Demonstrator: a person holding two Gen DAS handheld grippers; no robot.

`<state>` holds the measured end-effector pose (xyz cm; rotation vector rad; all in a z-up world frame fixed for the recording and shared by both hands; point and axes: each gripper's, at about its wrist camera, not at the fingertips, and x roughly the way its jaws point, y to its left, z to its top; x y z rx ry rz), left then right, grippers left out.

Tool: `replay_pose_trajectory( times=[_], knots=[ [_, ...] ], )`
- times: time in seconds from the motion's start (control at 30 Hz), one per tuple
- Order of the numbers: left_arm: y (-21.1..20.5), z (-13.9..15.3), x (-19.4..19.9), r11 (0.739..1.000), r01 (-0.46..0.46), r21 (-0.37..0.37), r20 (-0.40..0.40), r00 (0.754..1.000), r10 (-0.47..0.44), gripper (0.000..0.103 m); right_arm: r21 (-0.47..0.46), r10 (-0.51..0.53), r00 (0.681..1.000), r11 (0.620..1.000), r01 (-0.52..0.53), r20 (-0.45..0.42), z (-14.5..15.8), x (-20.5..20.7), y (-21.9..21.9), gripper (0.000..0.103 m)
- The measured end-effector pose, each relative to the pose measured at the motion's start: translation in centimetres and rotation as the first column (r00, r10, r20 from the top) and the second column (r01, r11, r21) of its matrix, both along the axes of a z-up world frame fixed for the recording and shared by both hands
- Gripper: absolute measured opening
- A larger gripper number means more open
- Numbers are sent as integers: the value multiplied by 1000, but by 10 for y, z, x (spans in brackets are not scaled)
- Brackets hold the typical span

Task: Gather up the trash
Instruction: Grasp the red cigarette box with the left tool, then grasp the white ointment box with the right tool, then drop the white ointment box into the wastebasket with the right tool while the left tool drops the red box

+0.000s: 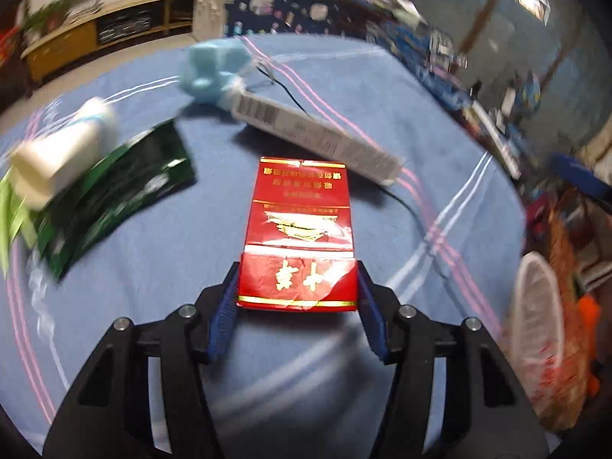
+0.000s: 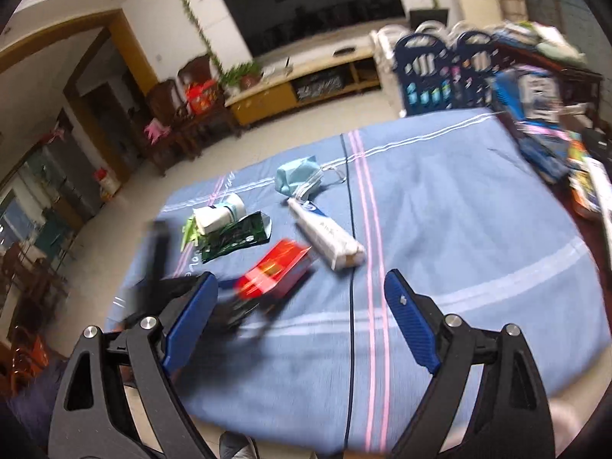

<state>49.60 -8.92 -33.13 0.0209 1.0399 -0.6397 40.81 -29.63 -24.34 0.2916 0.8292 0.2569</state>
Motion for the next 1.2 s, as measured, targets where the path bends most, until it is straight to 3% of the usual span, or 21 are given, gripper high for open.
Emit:
replay_pose_trajectory(
  times=[0.1,0.17,0.23,0.33,0.4,0.47,0.63,0.73,0.87,1.07,1.2],
  knots=[
    [38,24,-50,995,-102,-10,56,993,102,57,-40,27,999,999,-28,-44,-18,42,7,87],
    [67,41,-91,981,-193,-2,104,976,192,57,-80,68,993,994,-76,-97,-36,67,20,87],
    [91,53,-127,959,-282,16,158,948,276,57,-142,109,986,982,-126,-122,-53,87,41,87],
    [136,68,-187,911,-412,-15,219,888,405,58,-246,137,980,954,-170,-144,-69,109,64,87],
    [152,69,-217,872,-489,-16,245,844,478,58,-266,123,976,949,-168,-179,-86,125,71,84],
    [164,71,-234,848,-529,-20,259,817,515,58,-251,110,963,952,-173,-247,-103,138,72,60],
    [169,73,-231,844,-535,-27,284,806,520,58,-229,75,964,964,-136,-256,-104,128,73,46],
    [167,66,-221,845,-534,-35,248,814,525,58,-194,65,978,976,-103,-197,-81,90,77,44],
    [159,70,-228,851,-524,-34,281,812,511,58,-167,63,996,983,-73,-65,-35,14,89,44],
    [154,92,-255,851,-520,-73,353,785,510,58,-202,32,985,979,3,169,13,-138,110,44],
    [152,108,-285,851,-519,-87,399,764,507,58,-162,-17,972,985,56,233,25,-202,107,44]
  ],
)
